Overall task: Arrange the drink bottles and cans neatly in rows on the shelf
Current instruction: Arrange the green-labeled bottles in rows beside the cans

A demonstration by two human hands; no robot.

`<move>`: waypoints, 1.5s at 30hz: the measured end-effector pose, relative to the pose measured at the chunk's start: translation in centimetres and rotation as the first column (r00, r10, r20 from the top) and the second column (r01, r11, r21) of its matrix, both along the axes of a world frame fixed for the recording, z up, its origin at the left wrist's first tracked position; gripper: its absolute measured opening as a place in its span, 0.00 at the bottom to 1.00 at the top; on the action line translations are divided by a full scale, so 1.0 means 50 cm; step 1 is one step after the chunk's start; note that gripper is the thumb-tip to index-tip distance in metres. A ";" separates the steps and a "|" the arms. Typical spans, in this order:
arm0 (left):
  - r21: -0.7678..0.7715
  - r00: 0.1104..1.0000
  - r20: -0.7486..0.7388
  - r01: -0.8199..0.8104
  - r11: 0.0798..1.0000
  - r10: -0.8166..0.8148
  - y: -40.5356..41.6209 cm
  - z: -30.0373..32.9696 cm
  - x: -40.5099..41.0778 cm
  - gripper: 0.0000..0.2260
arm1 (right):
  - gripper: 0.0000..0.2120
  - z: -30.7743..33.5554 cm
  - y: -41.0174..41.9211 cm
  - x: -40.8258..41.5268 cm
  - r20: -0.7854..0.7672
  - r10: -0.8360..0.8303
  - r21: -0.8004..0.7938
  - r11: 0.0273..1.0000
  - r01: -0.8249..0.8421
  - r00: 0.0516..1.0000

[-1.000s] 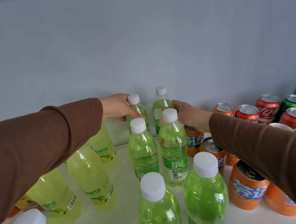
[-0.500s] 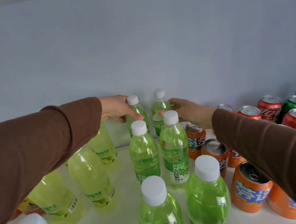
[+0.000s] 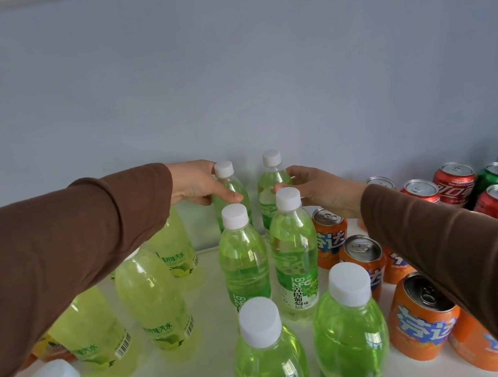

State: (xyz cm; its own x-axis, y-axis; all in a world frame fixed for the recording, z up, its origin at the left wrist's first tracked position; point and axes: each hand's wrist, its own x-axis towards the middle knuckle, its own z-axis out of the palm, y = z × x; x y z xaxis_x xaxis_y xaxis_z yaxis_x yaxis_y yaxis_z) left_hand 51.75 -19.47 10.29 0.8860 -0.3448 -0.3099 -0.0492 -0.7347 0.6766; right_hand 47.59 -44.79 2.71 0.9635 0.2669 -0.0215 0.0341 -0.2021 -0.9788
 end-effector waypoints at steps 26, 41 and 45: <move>0.304 0.789 0.575 0.036 0.952 -0.213 -0.028 0.121 -0.139 0.30 | 0.33 0.111 -0.035 -0.159 0.383 -0.113 -0.627 0.698 0.348 0.917; 0.269 0.596 0.738 0.169 0.948 -0.315 -0.160 0.173 -0.441 0.25 | 0.27 0.187 -0.148 -0.464 0.624 -0.049 -0.652 0.517 0.555 0.779; 0.264 0.573 0.760 0.159 0.951 -0.307 -0.226 0.147 -0.551 0.24 | 0.26 0.176 -0.210 -0.558 0.639 -0.014 -0.639 0.548 0.541 0.769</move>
State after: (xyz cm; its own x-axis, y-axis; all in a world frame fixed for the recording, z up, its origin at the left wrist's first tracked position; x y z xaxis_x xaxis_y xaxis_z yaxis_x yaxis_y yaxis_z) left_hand 24.21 -30.79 17.65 0.7020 -0.5906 0.3980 -0.6892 -0.7042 0.1707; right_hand 19.69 -55.28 11.51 0.8928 0.1142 0.4357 0.2503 -0.9300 -0.2691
